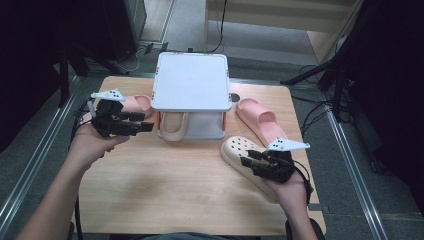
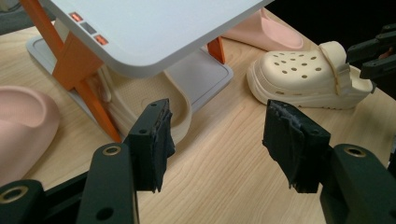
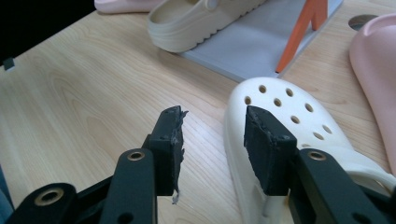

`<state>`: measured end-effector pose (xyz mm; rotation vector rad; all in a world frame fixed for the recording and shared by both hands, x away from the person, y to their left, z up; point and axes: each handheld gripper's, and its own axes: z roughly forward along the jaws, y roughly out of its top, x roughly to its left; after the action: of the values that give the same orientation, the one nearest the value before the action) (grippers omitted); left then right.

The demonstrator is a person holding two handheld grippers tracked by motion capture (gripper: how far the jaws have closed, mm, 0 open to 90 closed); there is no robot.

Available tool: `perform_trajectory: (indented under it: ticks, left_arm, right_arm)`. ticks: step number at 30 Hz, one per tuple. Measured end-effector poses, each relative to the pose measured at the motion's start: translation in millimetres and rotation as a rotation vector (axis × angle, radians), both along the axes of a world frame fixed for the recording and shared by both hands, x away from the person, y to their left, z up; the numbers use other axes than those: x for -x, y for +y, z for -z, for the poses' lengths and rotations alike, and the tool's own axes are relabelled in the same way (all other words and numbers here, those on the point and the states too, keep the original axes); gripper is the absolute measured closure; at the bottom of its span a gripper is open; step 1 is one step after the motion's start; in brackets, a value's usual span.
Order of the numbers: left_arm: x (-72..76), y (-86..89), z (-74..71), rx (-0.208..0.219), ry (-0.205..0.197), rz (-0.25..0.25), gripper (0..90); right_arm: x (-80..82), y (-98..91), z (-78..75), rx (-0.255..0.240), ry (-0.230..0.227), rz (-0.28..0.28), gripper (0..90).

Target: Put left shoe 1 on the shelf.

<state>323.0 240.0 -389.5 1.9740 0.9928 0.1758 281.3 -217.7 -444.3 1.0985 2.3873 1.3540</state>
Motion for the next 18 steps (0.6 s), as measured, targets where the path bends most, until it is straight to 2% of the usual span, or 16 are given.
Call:
perform_trajectory:
  ticks: [10,12,18]
  left_arm:
    - [9.9,2.0,15.4,-0.005,0.004,-0.019,41.8]
    - [7.6,-0.7,20.5,-0.009,0.013,-0.007,41.8]
    - [4.3,-9.7,24.7,-0.018,0.000,0.034,41.9]
  right_arm:
    - [-5.3,-12.6,3.0,0.011,0.021,0.039,59.1]
    - [-4.6,-14.0,4.0,0.003,0.022,0.042,59.3]
    - [3.2,-21.0,3.2,-0.005,0.017,0.064,59.7]
